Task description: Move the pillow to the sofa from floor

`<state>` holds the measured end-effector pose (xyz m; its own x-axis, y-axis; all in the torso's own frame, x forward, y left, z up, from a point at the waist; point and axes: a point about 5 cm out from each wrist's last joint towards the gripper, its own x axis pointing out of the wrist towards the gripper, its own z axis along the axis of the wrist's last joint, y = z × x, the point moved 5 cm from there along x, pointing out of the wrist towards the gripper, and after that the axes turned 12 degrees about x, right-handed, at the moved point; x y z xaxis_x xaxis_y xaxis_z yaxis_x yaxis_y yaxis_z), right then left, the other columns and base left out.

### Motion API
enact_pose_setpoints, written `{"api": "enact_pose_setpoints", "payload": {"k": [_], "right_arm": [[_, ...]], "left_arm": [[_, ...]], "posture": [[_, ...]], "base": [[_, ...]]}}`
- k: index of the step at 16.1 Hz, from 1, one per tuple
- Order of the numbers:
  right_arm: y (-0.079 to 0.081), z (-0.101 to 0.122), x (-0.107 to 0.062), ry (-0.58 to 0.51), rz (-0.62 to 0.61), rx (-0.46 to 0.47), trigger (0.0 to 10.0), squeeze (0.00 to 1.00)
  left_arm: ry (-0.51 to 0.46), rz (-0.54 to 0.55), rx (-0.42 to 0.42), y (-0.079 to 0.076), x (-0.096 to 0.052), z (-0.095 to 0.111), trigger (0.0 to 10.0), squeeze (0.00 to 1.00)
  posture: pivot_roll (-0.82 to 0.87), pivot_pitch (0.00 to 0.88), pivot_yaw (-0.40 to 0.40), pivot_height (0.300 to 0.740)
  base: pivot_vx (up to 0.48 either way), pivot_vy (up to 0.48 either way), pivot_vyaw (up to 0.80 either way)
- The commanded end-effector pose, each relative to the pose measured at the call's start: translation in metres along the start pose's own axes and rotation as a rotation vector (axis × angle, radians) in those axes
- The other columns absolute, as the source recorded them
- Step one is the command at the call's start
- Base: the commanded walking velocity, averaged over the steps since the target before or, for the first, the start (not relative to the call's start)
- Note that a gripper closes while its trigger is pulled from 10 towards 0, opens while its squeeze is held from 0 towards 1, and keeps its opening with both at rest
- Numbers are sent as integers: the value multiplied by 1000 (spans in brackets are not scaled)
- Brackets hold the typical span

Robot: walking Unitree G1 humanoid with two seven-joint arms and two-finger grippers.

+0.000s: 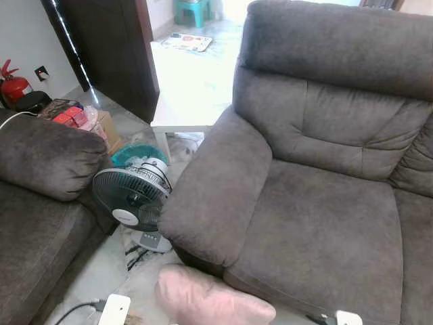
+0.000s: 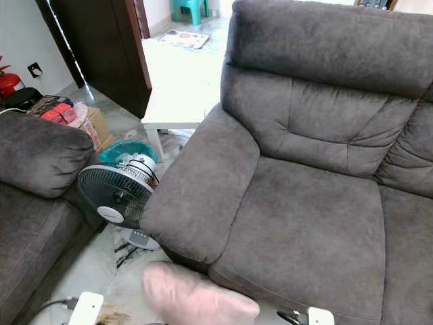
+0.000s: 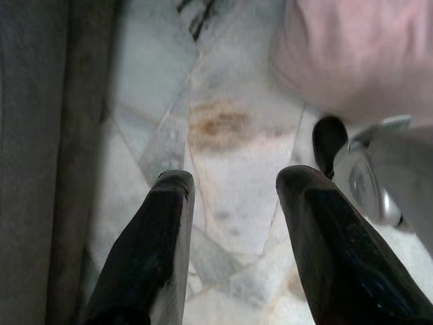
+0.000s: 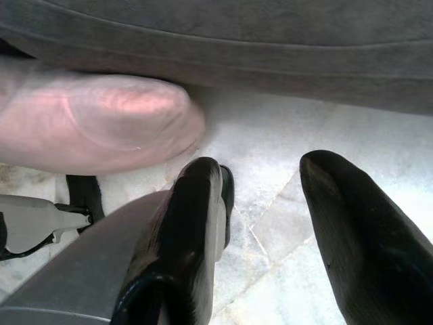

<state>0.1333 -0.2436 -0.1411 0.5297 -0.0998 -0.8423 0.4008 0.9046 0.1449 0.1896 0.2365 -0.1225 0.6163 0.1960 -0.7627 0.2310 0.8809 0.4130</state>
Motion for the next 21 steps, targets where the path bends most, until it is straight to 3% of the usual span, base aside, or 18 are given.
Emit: {"api": "enact_pose_setpoints", "payload": {"k": [1,3,5,7,9,10,11,12,13,15,17,21], "right_arm": [[-9,6,-2,-26,-9,19,10000,0],[-19,14,-3,-31,-19,13,10000,0],[-17,18,-1,-29,-24,19,10000,0],[-8,24,2,-41,-8,12,10000,0],[0,28,5,-50,3,4,10000,0],[6,41,7,-104,11,-17,10000,0],[17,74,8,-225,51,0,10000,0],[21,84,8,-262,63,2,10000,0],[53,101,7,-363,145,-47,10000,0],[75,122,0,-482,230,-87,10000,0],[98,153,-21,-694,335,-109,10000,0],[109,174,-74,-963,413,-120,10000,0]], "left_arm": [[-78,55,-28,13,2,16,10000,0],[-257,165,-64,36,2,61,10000,0],[-477,291,-76,59,-11,108,10000,0],[-720,402,-84,80,-42,159,10000,0],[-871,455,-90,91,-70,195,10000,0],[-972,472,-82,94,-90,218,10000,0],[-1056,474,-60,94,-109,240,10000,0],[-1071,475,-58,94,-114,245,10000,0],[-1085,460,-71,91,-118,253,10000,0],[-1087,456,-73,88,-122,258,10000,0],[-1072,453,-78,88,-126,258,10000,0],[-1038,463,-98,95,-129,245,10000,0]], "posture": [[121,66,-9,740],[122,65,-10,740],[119,63,-10,740],[126,64,-16,740],[131,64,-21,740],[144,65,-19,740],[135,65,-14,740],[131,65,-12,740],[116,65,-6,740],[115,66,-5,740],[113,66,-3,740],[112,63,-1,740]], "base": [[0,0,0],[0,0,0],[0,0,0],[0,0,0],[0,0,0],[0,0,0],[0,0,0],[0,0,0],[0,0,0],[0,0,0],[0,0,0],[0,0,0]]}}
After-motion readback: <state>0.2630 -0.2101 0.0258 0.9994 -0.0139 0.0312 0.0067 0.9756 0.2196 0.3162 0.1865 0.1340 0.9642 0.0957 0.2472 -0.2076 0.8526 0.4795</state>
